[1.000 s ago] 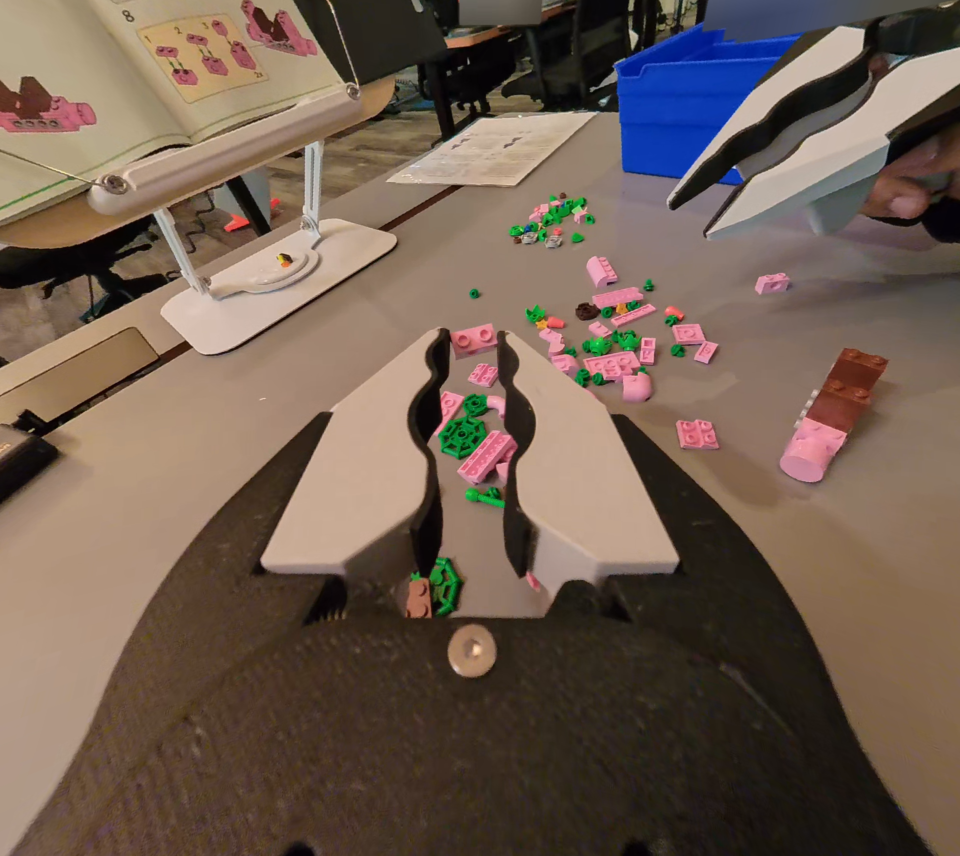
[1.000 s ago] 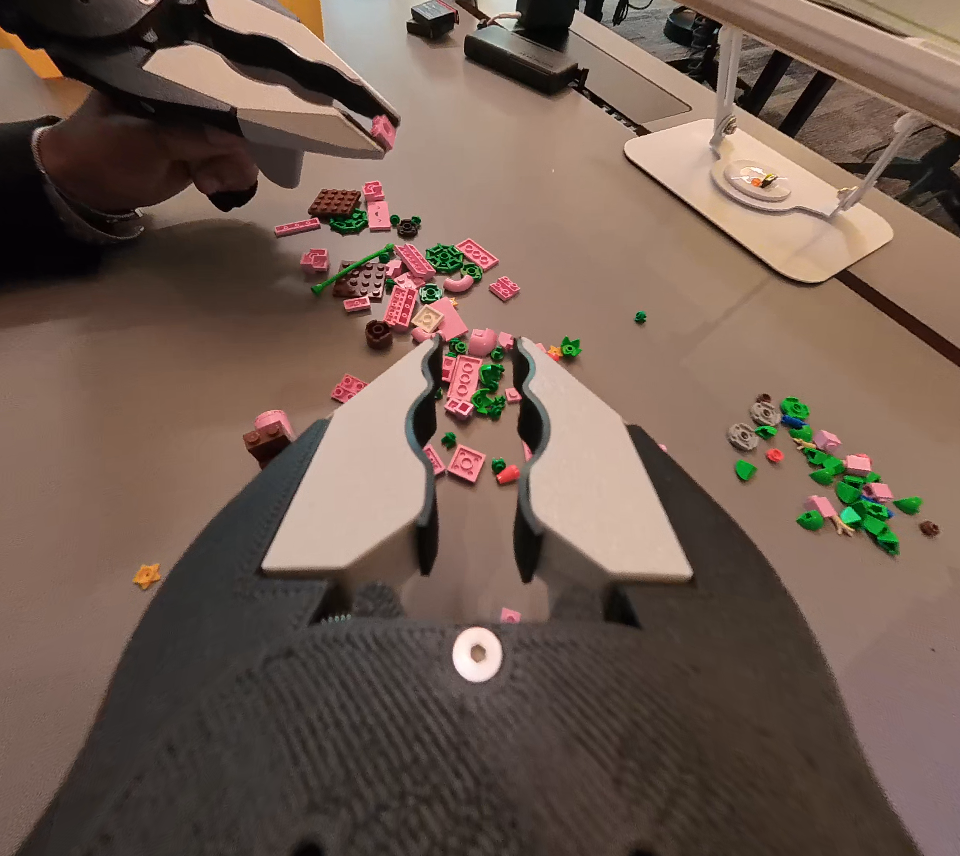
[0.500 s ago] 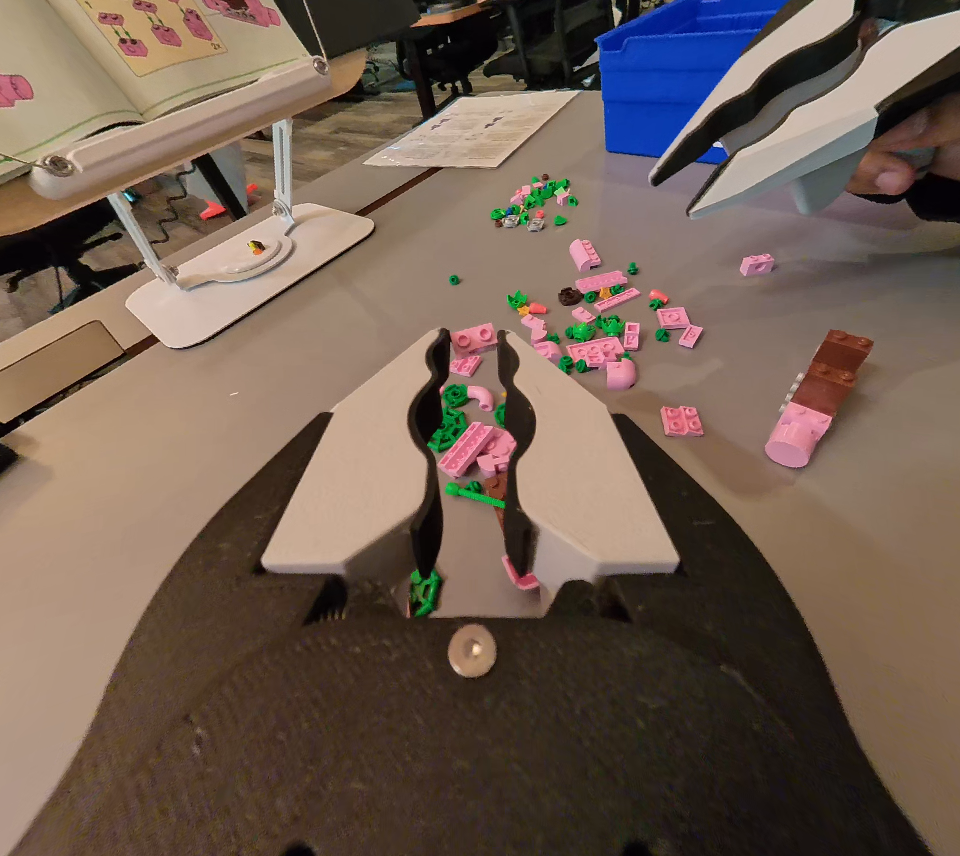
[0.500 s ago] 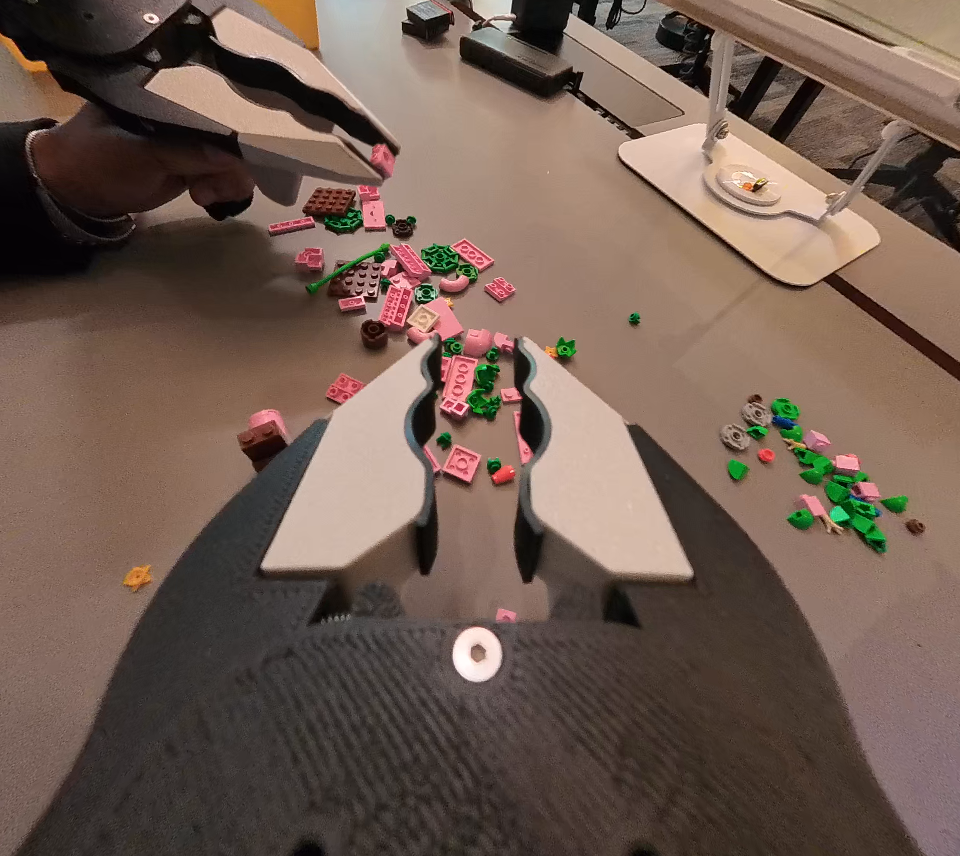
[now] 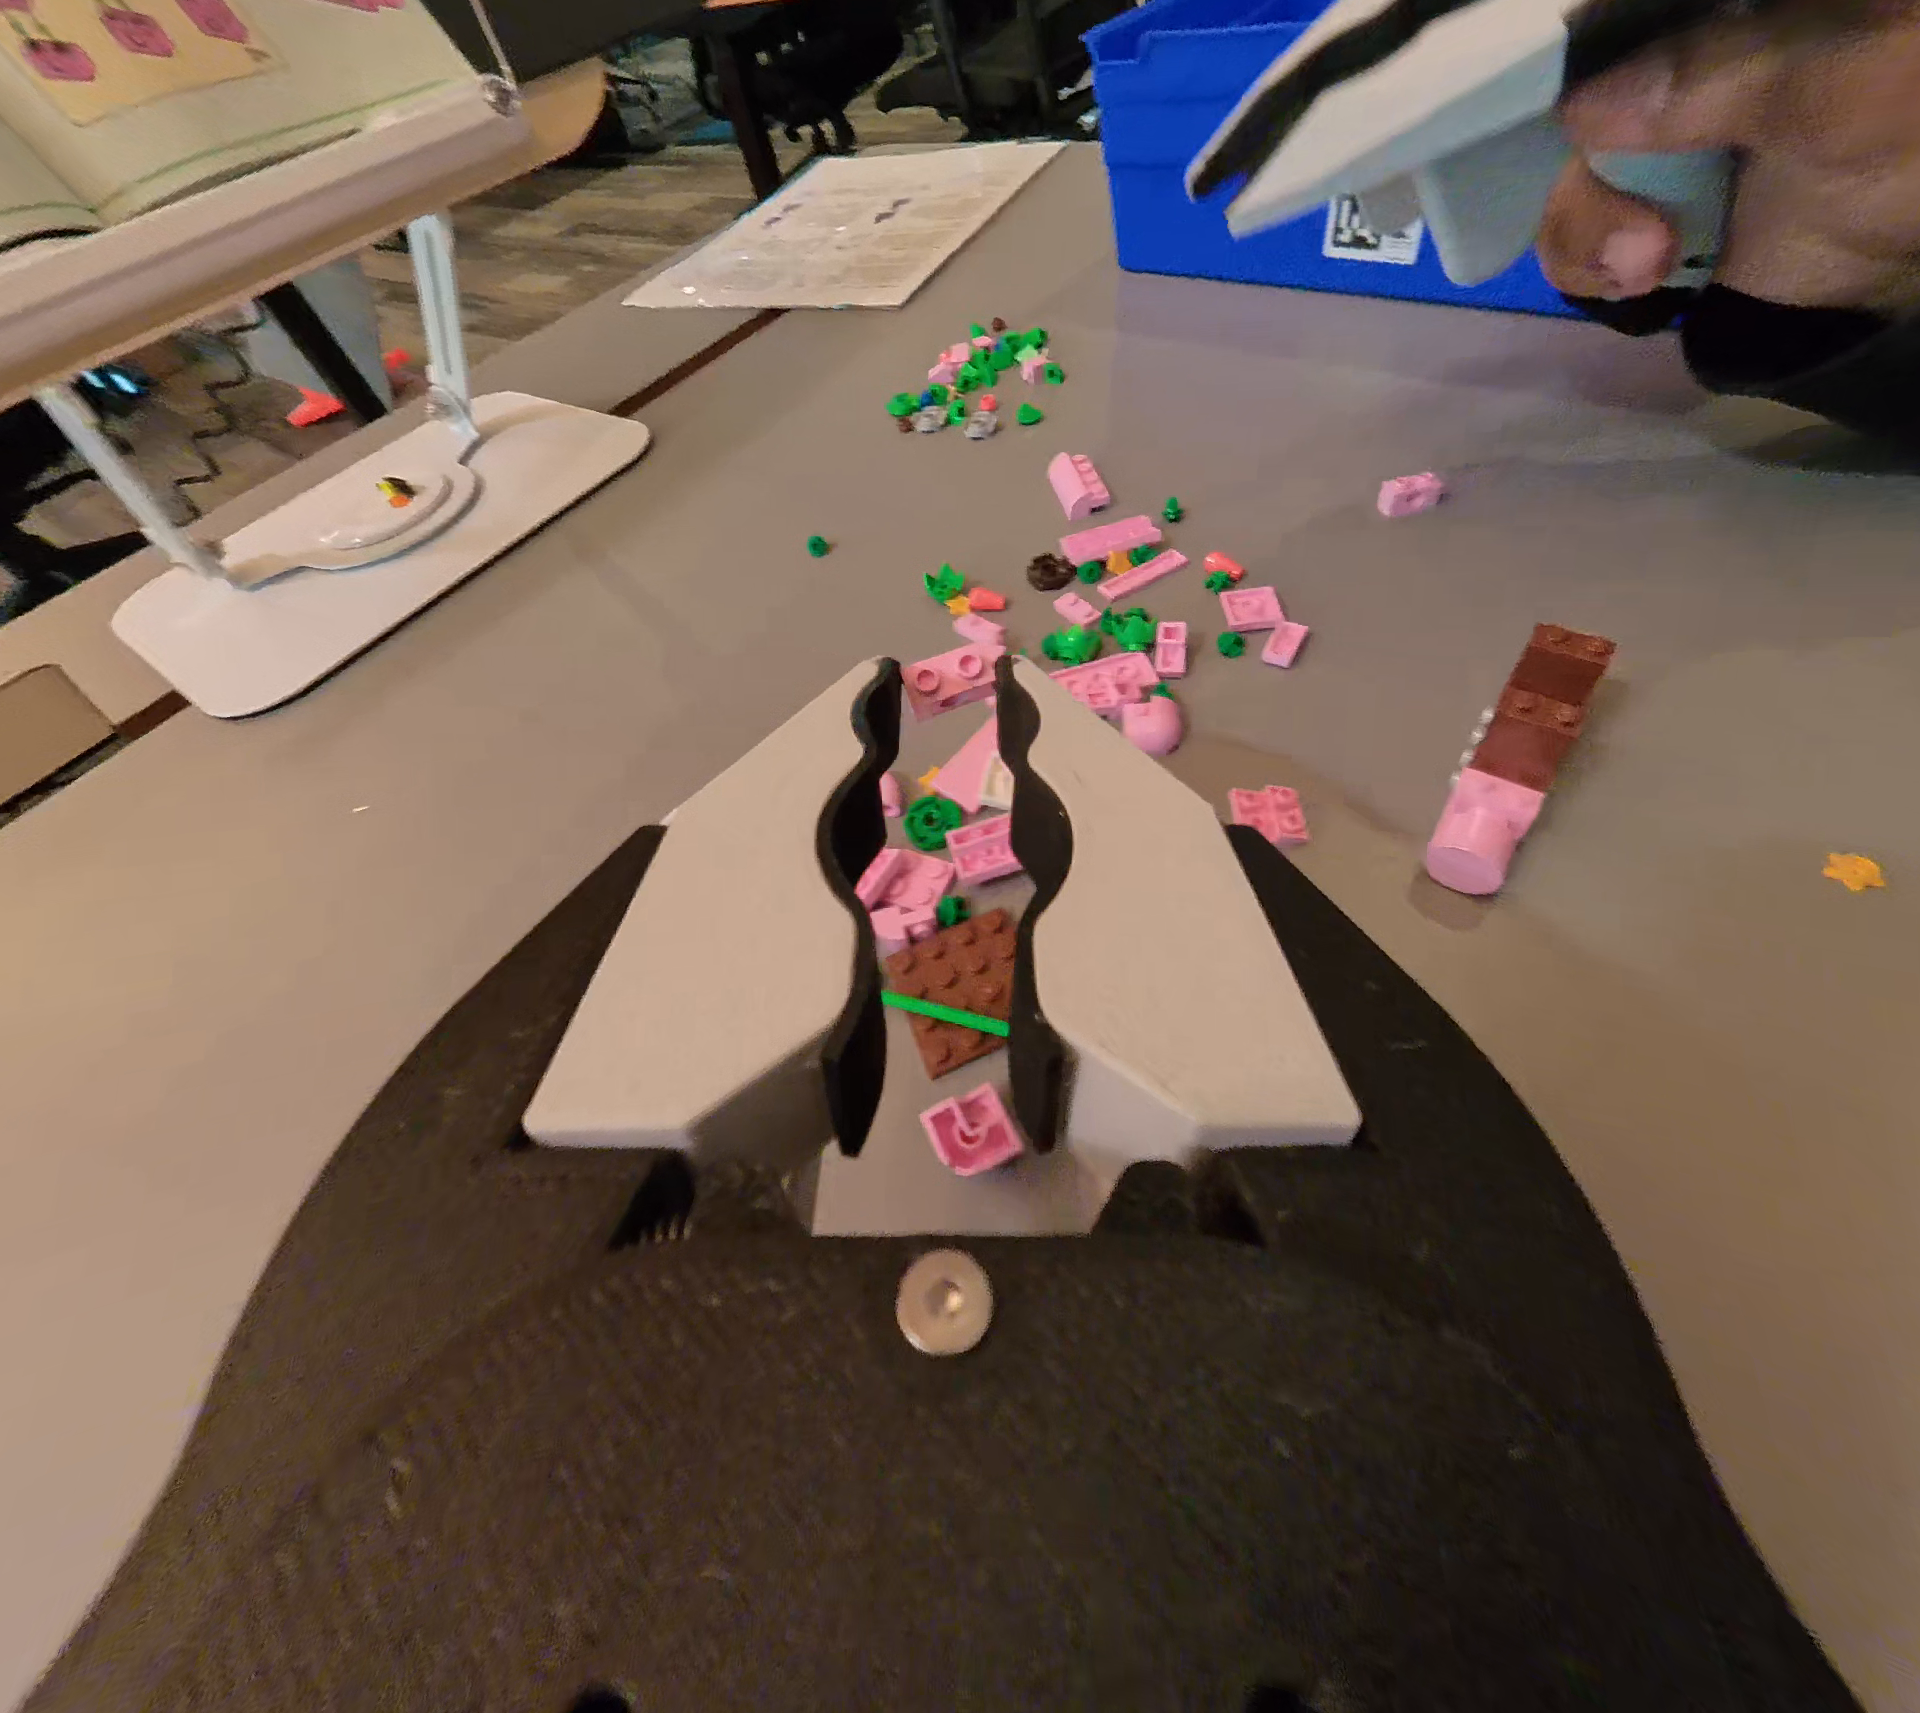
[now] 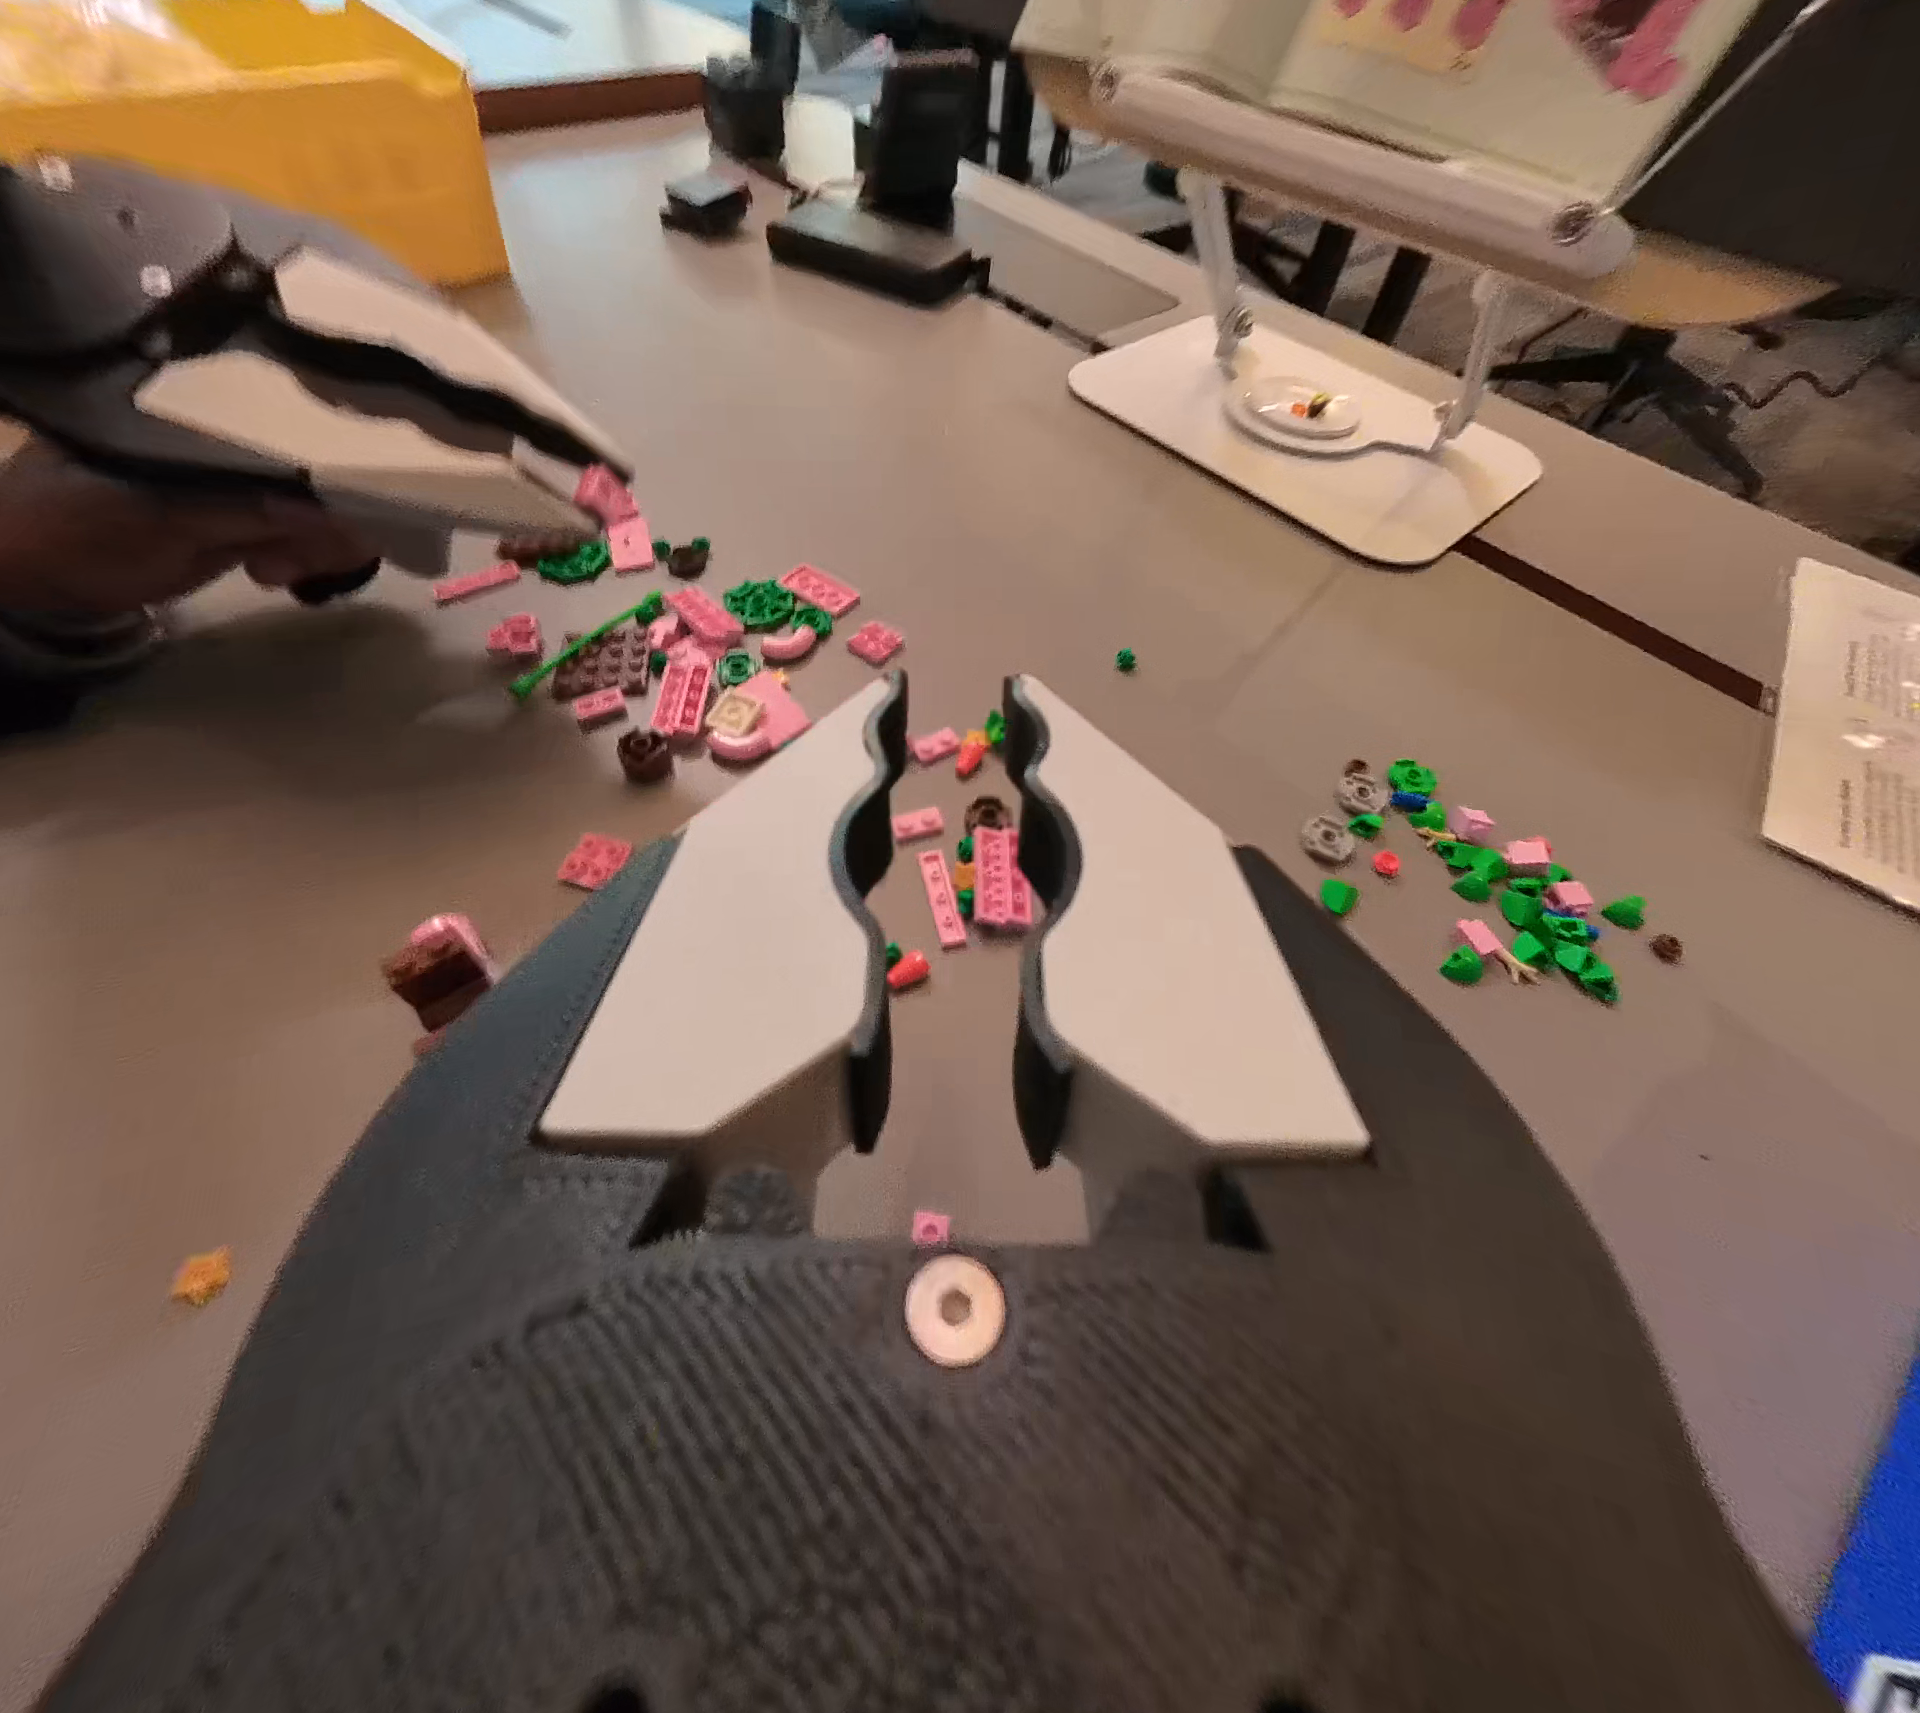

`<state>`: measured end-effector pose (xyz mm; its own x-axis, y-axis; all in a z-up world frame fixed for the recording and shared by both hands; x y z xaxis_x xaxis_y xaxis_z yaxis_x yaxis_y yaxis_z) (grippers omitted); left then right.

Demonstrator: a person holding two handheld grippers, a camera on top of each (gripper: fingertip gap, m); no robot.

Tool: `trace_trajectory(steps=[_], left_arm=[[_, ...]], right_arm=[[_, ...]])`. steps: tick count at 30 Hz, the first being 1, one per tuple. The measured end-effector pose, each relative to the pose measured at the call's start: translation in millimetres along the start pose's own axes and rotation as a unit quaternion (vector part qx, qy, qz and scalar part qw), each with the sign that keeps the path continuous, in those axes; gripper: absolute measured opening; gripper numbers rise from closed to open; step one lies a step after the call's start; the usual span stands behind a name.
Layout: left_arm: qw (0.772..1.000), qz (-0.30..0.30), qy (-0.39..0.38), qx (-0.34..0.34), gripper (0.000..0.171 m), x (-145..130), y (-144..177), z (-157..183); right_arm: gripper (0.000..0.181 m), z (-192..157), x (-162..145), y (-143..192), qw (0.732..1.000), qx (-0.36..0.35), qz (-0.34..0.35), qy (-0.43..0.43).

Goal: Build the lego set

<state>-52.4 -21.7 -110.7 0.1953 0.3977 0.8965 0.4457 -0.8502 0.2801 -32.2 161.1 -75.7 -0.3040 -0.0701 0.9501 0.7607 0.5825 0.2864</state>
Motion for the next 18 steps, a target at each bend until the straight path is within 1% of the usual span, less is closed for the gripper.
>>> trace_trajectory(steps=[2, 5, 8, 10, 11, 12, 13, 15, 16, 18], left_arm=[[1.0, -0.009, 0.004, -0.016, 0.017, -1, -1, 8], [0.998, -0.034, 0.009, -0.048, 0.018, -4, -1, 27], [0.995, -0.097, -0.008, -0.033, 0.018, -15, 3, 41], [0.99, -0.134, -0.041, -0.026, 0.018, -22, 7, 54], [0.986, -0.15, -0.066, -0.017, 0.018, -25, 9, 60], [0.982, -0.163, -0.091, -0.009, 0.018, -28, 11, 66], [0.978, -0.174, -0.113, -0.007, 0.018, -30, 12, 72], [0.973, -0.188, -0.131, -0.015, 0.019, -32, 15, 83], [0.974, -0.189, -0.122, -0.024, 0.019, -32, 16, 87], [0.979, -0.182, -0.066, -0.065, 0.019, -29, 20, 93]], right_arm=[[0.016, 3, 5, 5, 0.999, 0.015, 0.022, -0.027], [0.016, 6, 3, 4, 0.999, 0.025, 0.021, -0.042], [0.017, 8, -3, 1, 1.0, 0.01, 0.006, -0.024], [0.017, 7, -7, -2, 1.0, 0.008, -0.005, -0.013], [0.017, 4, -9, -4, 1.0, 0.017, -0.014, -0.009], [0.017, -2, -15, -8, 0.999, 0.043, -0.031, -0.007], [0.017, -10, -24, -12, 0.995, 0.079, -0.064, -0.008], [0.019, -22, -47, -19, 0.98, 0.129, -0.15, -0.015], [0.022, -25, -57, -22, 0.974, 0.136, -0.181, -0.005], [0.024, -27, -71, -24, 0.967, 0.128, -0.218, 0.031]])
Point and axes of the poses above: each gripper's, where its closed fingertips meet, y back along the fingers, x out of its top, z = x × y across the jaws, the point moved 4 cm from there along y, back along the fingers, and after that the axes turned 11 degrees about -y, right-handed, at the moved point
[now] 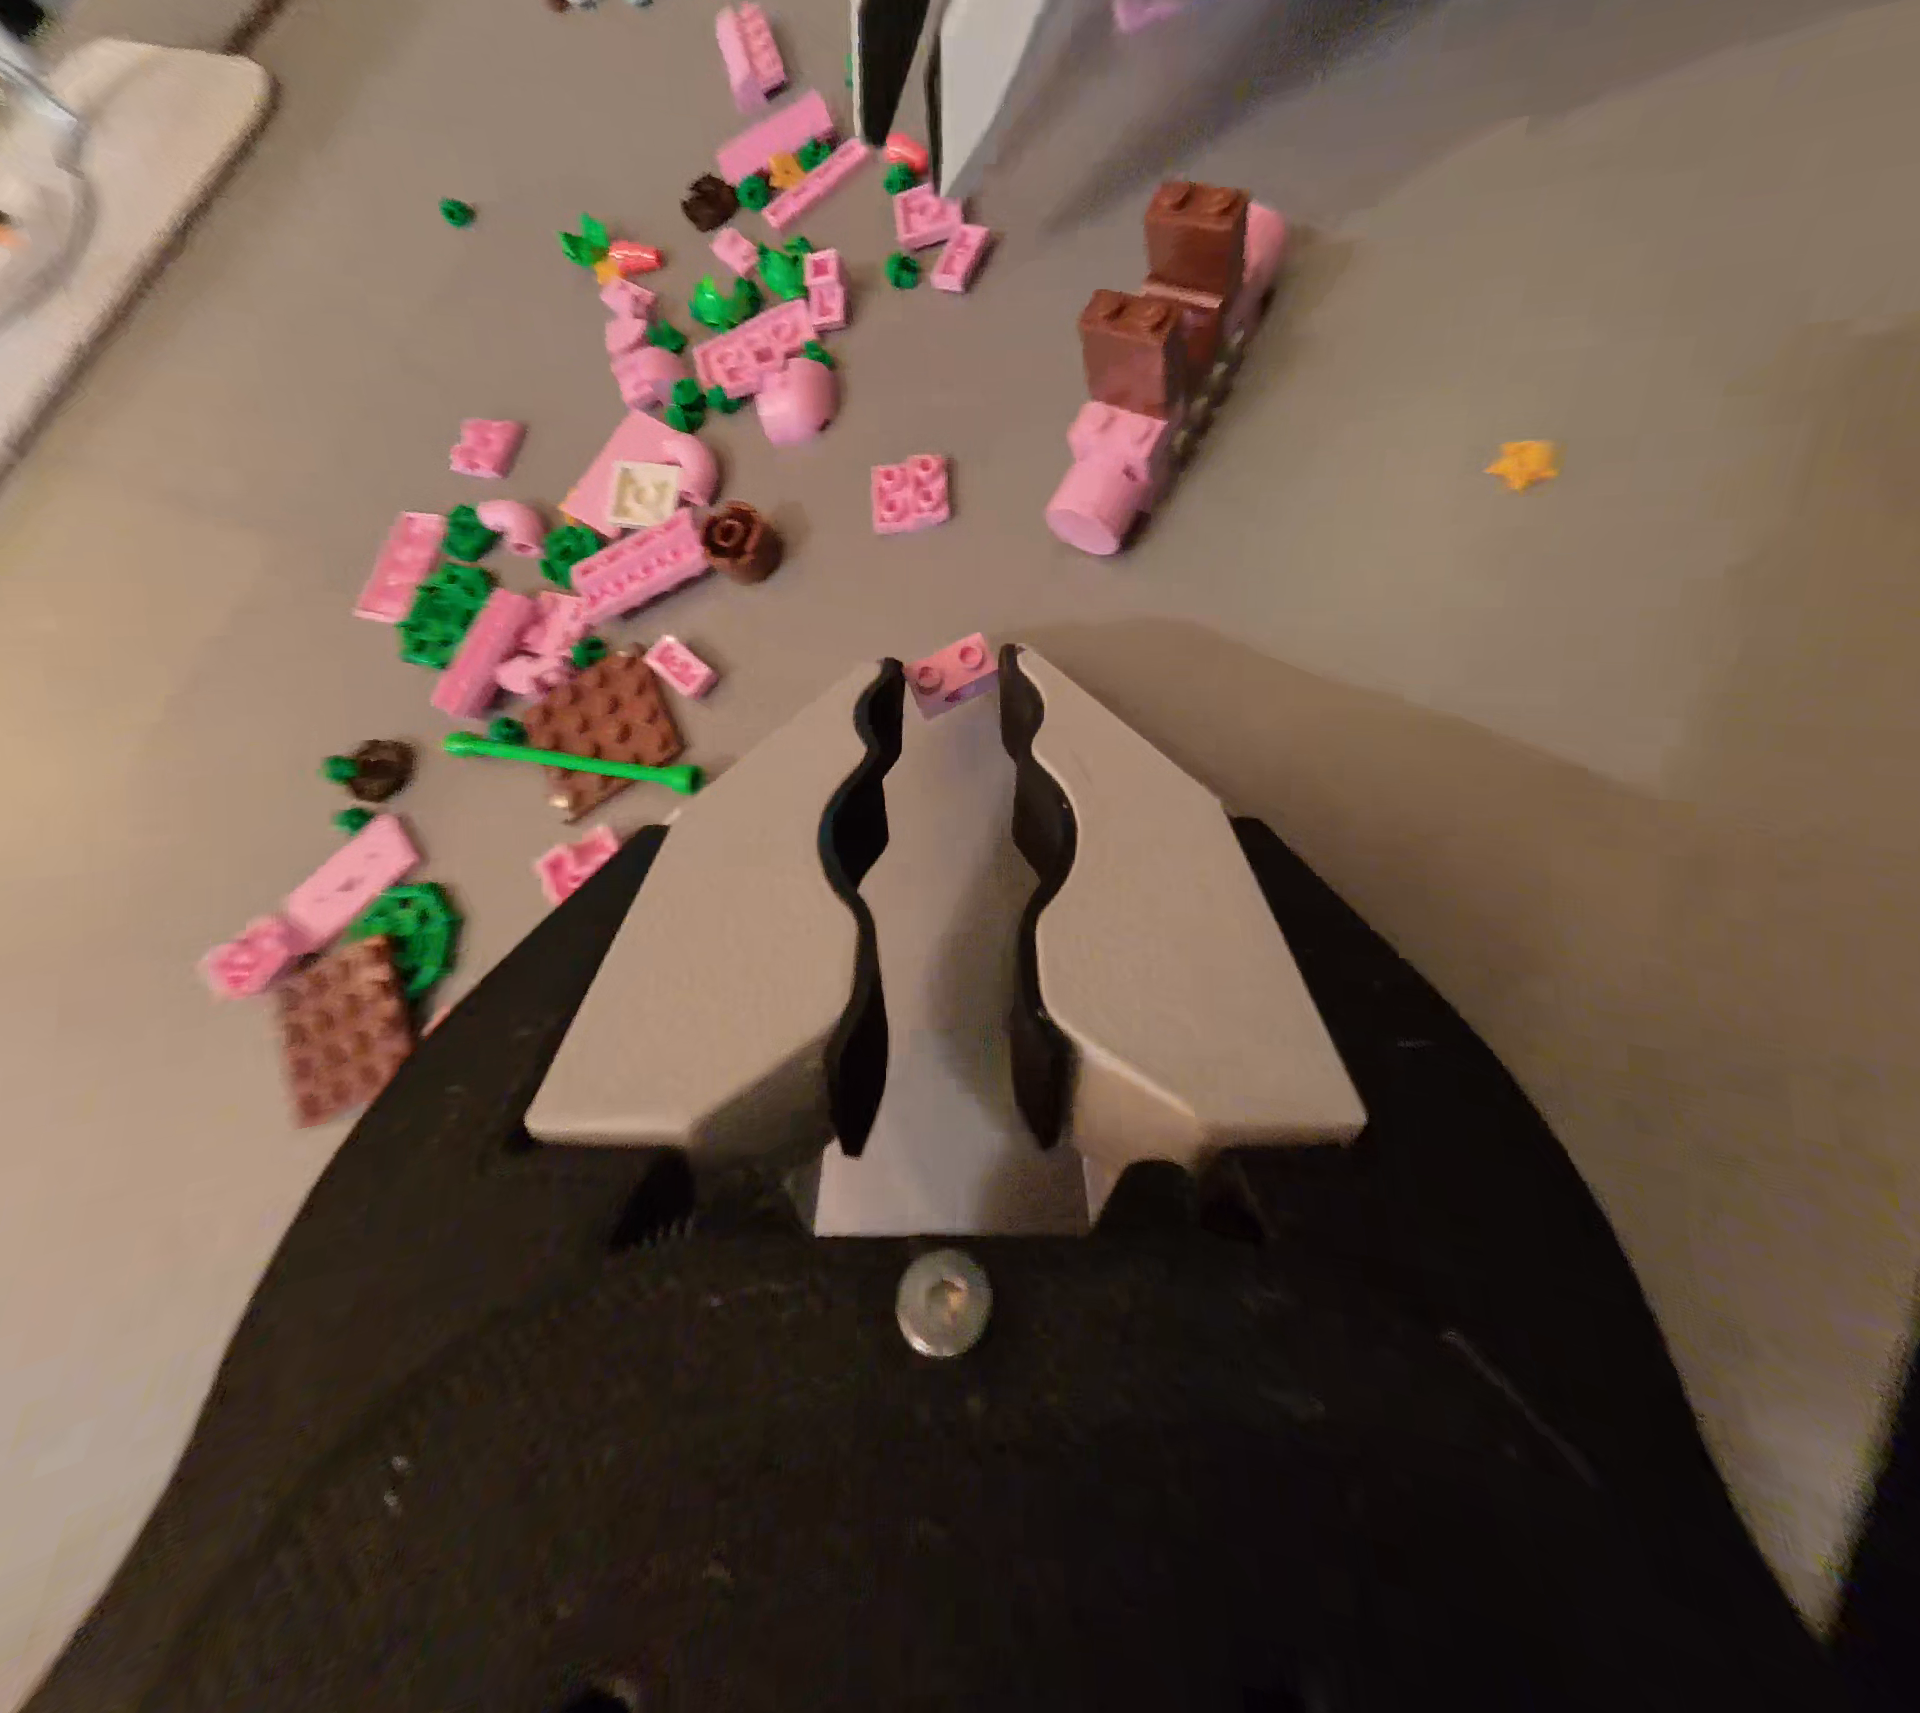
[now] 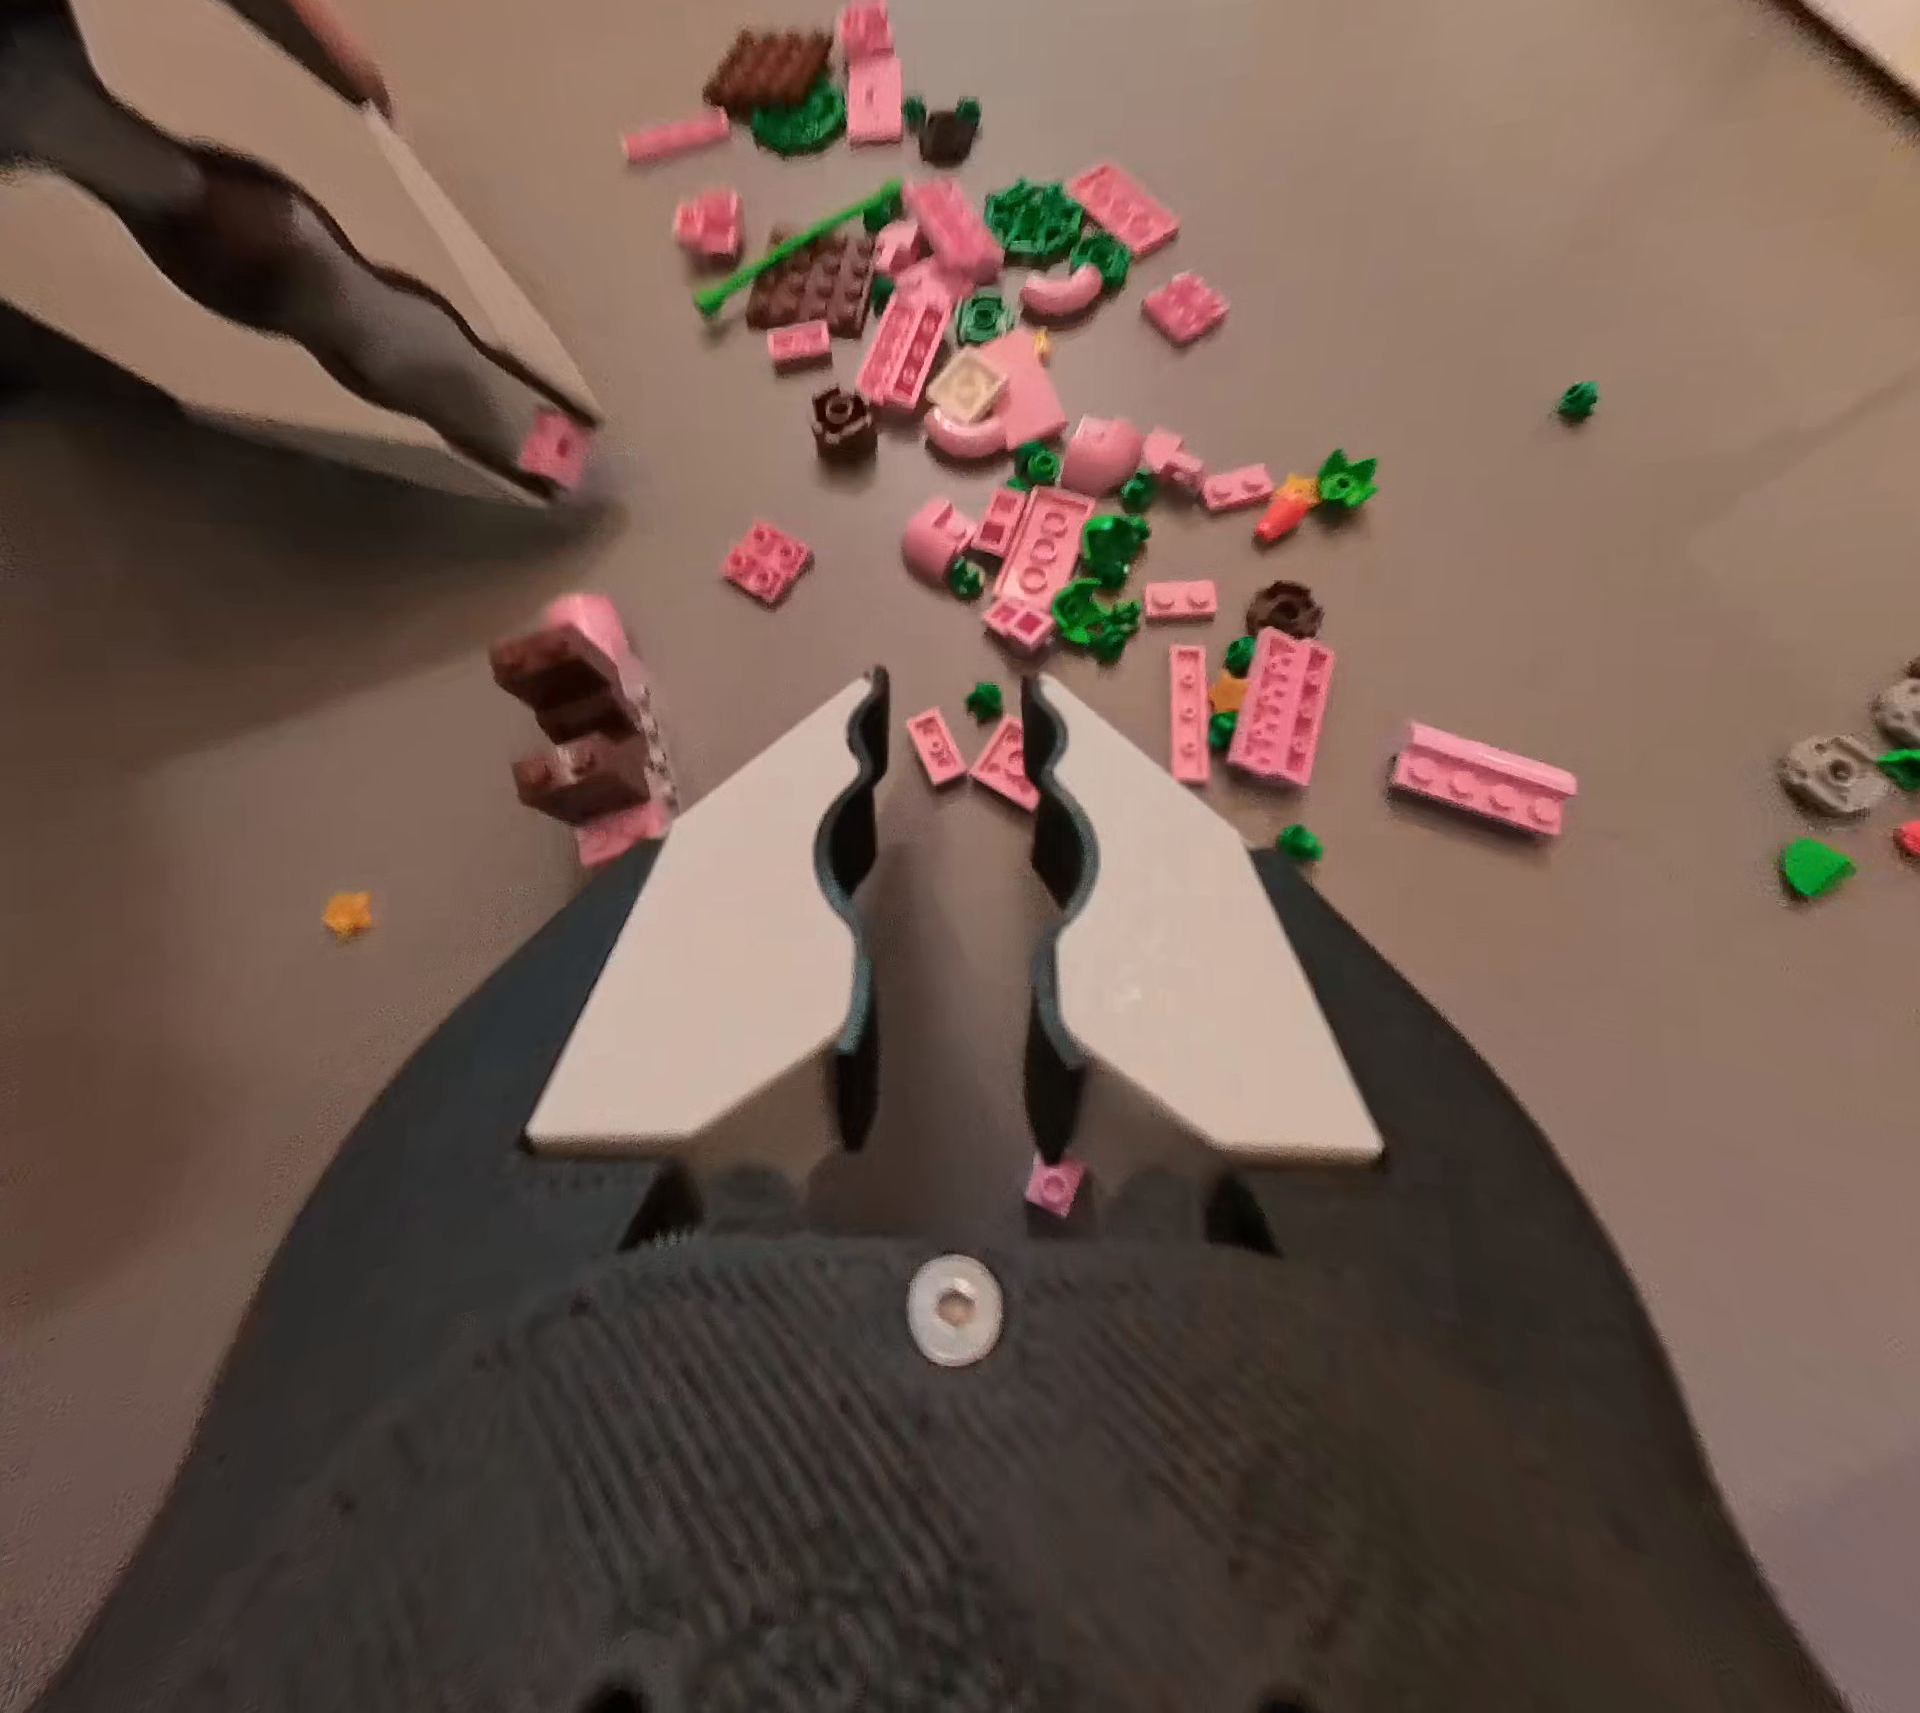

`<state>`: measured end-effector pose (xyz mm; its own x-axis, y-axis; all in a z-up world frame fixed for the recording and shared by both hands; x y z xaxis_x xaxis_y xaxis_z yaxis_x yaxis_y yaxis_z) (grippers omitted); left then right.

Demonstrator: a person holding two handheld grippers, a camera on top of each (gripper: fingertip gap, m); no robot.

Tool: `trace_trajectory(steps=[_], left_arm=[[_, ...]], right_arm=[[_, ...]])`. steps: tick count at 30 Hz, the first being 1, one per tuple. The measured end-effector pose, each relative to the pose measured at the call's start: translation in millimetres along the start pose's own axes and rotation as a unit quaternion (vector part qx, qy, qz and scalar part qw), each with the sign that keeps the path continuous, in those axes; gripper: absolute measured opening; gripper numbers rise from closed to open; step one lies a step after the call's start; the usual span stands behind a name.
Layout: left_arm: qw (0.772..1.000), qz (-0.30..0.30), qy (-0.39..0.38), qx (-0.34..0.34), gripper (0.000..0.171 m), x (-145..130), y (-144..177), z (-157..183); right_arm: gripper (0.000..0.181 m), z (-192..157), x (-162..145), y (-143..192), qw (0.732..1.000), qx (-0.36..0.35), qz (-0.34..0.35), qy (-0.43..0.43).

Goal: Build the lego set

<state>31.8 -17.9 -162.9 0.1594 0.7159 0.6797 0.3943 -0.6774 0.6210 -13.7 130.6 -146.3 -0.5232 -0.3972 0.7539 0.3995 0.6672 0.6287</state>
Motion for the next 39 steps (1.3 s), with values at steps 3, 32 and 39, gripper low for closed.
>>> trace_trajectory(steps=[3, 32, 39], left_arm=[[0.994, 0.014, 0.089, -0.068, 0.019, 0, 3, 2], [0.956, 0.284, 0.031, -0.065, 0.016, 94, 43, -7], [0.953, 0.289, 0.057, -0.073, 0.012, 92, 44, -10]], right_arm=[[0.023, -4, -7, -6, 1.0, 0.009, -0.027, 0.009], [0.006, -92, 48, 35, 0.86, 0.465, 0.091, -0.19], [0.006, -89, 48, 37, 0.854, 0.469, 0.101, -0.203]])
Point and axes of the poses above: each gripper's, where its closed fingertips meet, y back along the fingers, x out of its top, z = x × y across the jaws, the point moved 4 cm from there along y, back along the fingers, and after that the axes turned 11 degrees about -y, right-handed, at the moved point
